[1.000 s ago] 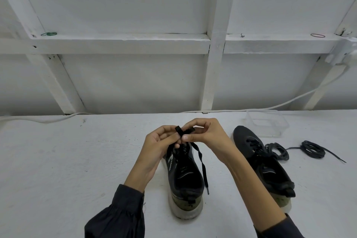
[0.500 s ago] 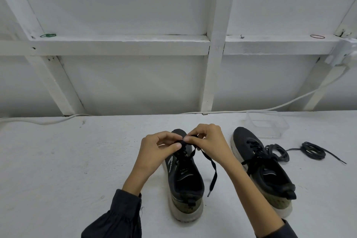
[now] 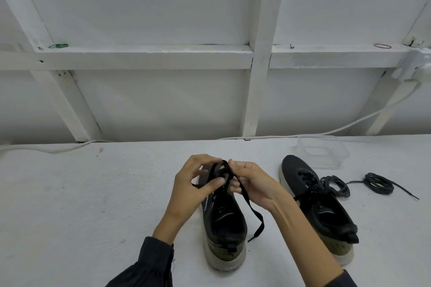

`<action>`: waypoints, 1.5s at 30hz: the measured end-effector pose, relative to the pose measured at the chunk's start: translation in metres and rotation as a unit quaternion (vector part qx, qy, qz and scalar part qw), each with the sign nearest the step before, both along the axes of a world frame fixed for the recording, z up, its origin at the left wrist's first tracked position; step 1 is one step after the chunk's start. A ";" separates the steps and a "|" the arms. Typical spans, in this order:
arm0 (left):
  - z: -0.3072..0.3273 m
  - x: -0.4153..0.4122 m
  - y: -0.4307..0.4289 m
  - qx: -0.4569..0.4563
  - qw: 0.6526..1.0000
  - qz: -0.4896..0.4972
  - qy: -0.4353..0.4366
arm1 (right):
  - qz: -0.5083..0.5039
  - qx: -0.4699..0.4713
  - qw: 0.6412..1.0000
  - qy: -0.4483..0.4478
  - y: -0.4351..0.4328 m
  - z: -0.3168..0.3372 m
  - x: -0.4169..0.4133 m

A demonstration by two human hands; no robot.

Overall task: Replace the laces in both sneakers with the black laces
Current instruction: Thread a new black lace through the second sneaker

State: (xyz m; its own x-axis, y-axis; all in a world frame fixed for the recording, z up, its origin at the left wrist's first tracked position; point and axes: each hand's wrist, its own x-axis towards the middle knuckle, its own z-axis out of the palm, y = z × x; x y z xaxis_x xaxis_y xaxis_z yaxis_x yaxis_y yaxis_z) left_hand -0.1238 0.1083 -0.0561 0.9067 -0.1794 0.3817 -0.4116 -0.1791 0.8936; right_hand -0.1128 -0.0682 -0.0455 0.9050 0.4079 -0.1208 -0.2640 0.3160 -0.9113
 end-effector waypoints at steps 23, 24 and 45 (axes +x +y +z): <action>-0.028 0.001 0.080 -0.005 0.956 0.100 0.274 | -0.097 -0.381 0.919 -0.035 -0.075 -0.025 -0.006; -0.031 0.002 0.082 -0.002 0.954 0.107 0.281 | -0.100 -0.385 0.917 -0.031 -0.076 -0.028 -0.006; -0.064 0.000 0.057 0.070 0.950 0.022 0.305 | -0.044 -0.428 0.901 -0.051 -0.049 -0.071 -0.006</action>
State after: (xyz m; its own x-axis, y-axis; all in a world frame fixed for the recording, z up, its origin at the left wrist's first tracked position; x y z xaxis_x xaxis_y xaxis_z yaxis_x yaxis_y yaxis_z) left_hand -0.1243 0.1652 -0.1203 0.9591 -0.1472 -0.2417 0.1852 -0.3190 0.9295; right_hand -0.1185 -0.1173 -0.1166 0.9536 0.1316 -0.2708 -0.1725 -0.4983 -0.8497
